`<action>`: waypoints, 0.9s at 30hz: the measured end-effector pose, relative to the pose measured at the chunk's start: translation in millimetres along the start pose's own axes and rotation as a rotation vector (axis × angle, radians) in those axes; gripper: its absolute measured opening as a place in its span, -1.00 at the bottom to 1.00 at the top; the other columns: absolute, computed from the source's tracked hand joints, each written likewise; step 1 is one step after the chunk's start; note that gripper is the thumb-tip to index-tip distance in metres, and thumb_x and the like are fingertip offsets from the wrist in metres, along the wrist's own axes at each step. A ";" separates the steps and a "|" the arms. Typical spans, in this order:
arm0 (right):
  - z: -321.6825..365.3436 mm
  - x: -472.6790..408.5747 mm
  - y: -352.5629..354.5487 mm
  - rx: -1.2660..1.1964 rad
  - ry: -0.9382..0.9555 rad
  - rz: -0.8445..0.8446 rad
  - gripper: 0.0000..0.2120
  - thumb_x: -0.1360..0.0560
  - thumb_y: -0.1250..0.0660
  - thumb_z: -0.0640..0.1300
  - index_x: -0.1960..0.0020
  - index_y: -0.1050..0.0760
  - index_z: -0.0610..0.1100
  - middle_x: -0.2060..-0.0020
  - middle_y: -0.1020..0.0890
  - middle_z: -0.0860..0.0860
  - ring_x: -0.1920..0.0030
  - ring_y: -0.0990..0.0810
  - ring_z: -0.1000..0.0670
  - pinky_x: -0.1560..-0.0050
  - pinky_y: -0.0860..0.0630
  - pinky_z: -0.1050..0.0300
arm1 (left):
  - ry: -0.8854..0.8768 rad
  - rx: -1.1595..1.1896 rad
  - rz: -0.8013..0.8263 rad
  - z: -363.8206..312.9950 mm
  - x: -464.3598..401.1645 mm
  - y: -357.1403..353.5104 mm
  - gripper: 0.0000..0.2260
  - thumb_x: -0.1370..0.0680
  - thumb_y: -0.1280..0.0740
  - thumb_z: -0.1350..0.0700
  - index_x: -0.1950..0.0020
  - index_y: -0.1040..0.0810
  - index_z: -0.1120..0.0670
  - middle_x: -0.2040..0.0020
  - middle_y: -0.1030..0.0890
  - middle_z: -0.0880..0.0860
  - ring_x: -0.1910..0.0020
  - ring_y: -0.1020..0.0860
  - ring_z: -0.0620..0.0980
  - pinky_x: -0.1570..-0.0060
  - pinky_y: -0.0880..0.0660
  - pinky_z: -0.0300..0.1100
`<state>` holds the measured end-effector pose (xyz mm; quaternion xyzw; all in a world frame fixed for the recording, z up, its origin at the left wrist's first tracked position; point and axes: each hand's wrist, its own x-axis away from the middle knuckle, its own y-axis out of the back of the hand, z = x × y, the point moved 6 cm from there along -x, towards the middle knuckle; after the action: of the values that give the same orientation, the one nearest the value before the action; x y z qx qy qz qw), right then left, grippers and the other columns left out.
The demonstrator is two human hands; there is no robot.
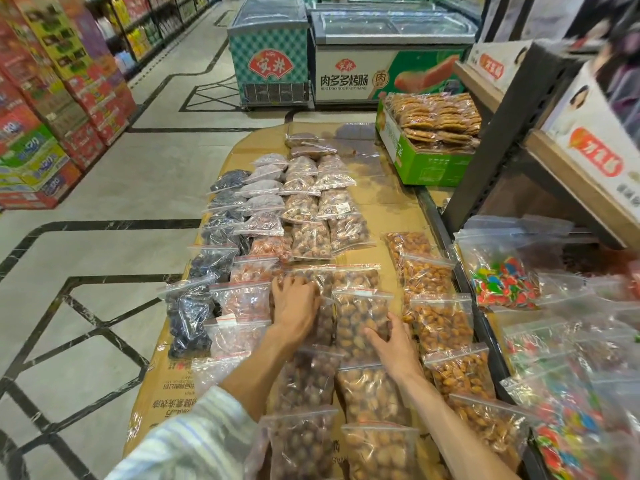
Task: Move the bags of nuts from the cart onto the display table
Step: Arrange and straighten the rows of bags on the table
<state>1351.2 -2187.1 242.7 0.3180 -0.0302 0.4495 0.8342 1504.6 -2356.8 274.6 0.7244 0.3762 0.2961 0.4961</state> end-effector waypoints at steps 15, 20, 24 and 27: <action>-10.3 -4.6 0.5 -0.024 -0.068 -0.051 -0.33 -0.59 -0.45 0.09 -0.60 -0.30 -0.04 -0.26 -0.48 -0.03 -0.28 -0.50 -0.06 -0.38 -0.49 -0.12 | -0.006 0.319 -0.088 22.1 -3.0 1.7 -0.83 -0.67 -0.35 0.00 -0.22 -0.67 -0.03 -0.24 -0.66 -0.01 -0.21 -0.59 -0.04 -0.34 -0.52 0.11; -13.6 -5.5 -2.5 -0.005 -0.062 -0.032 -0.27 -0.58 -0.45 0.14 -0.63 -0.25 -0.04 -0.41 -0.44 -0.07 -0.43 -0.45 -0.11 -0.47 -0.43 -0.19 | -0.030 0.336 -0.178 22.4 18.1 11.3 -0.68 -0.68 -0.32 0.15 -0.44 -0.55 -0.01 -0.38 -0.56 0.00 -0.40 -0.45 -0.01 -0.46 -0.36 -0.06; -19.7 6.6 -1.3 -0.018 -0.032 -0.033 -0.20 -0.57 -0.48 0.08 -0.66 -0.16 -0.07 -0.51 -0.35 -0.08 -0.52 -0.38 -0.13 -0.53 -0.35 -0.14 | -0.021 0.530 -0.325 15.0 76.7 18.4 -0.59 -0.67 -0.30 0.24 -0.52 -0.44 0.04 -0.37 -0.39 -0.15 -0.35 -0.38 -0.18 -0.42 -0.29 -0.30; -31.2 20.9 -0.6 0.009 -0.040 -0.021 -0.12 -0.57 -0.49 0.07 -0.69 -0.04 -0.03 -0.61 -0.22 -0.08 -0.58 -0.31 -0.17 -0.55 -0.32 -0.18 | 0.099 0.626 -0.283 19.9 115.8 -3.5 -0.51 -0.68 -0.33 0.17 -0.60 -0.31 0.00 -0.39 -0.39 -0.12 -0.33 -0.40 -0.19 -0.41 -0.33 -0.20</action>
<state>1356.8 -2154.7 224.6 0.3310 -0.0417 0.4344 0.8366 1582.4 -2268.8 271.2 0.7669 0.5691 0.1292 0.2671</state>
